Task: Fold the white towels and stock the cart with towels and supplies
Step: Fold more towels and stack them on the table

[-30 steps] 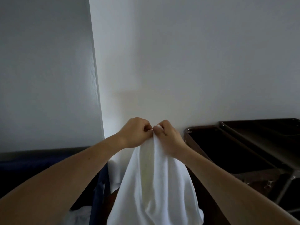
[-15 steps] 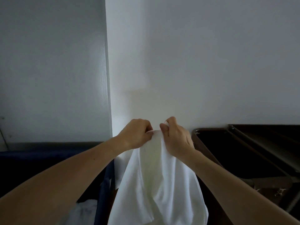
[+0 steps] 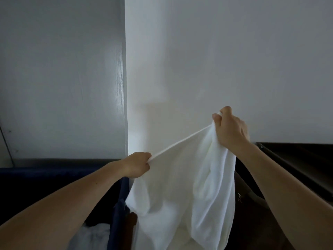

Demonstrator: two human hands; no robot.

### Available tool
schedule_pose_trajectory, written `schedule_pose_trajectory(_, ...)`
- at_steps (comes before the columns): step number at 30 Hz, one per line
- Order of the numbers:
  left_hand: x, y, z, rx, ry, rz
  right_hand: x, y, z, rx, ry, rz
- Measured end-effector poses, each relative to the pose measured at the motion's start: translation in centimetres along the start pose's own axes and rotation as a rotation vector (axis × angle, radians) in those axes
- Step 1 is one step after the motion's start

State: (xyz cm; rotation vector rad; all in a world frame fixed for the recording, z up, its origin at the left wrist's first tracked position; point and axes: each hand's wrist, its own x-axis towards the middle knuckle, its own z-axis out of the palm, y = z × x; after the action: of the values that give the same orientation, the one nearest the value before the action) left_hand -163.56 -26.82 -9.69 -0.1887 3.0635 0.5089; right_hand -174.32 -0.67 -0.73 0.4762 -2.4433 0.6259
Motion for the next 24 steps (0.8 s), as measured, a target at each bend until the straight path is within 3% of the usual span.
schedule_pose_trajectory(6, -1.1, -2.5, 0.3, 0.107, 0.073, -0.022, 1.1, 3.7, -0.8, 0.005, 0.061, 0.138)
schedule_pose_trajectory(14, -1.6, -6.4, 0.4, -0.037, 0.186, 0.035, 0.9, 6.1, -1.0, -0.016, 0.051, 0.200)
schedule_pose_trajectory(17, -1.5, -8.1, 0.5, -0.243, 0.286, -0.033, 0.7, 5.9, -0.7, -0.016, 0.045, 0.197)
schedule_pose_trajectory(21, -2.0, -8.7, 0.2, -0.810, 0.379, -0.123, 0.8, 5.4, -0.7, 0.002, 0.052, 0.174)
schedule_pose_trajectory(24, -2.3, -8.3, 0.1, -1.079, 0.435, -0.157, 0.9, 5.2, -0.7, 0.036, 0.075, 0.168)
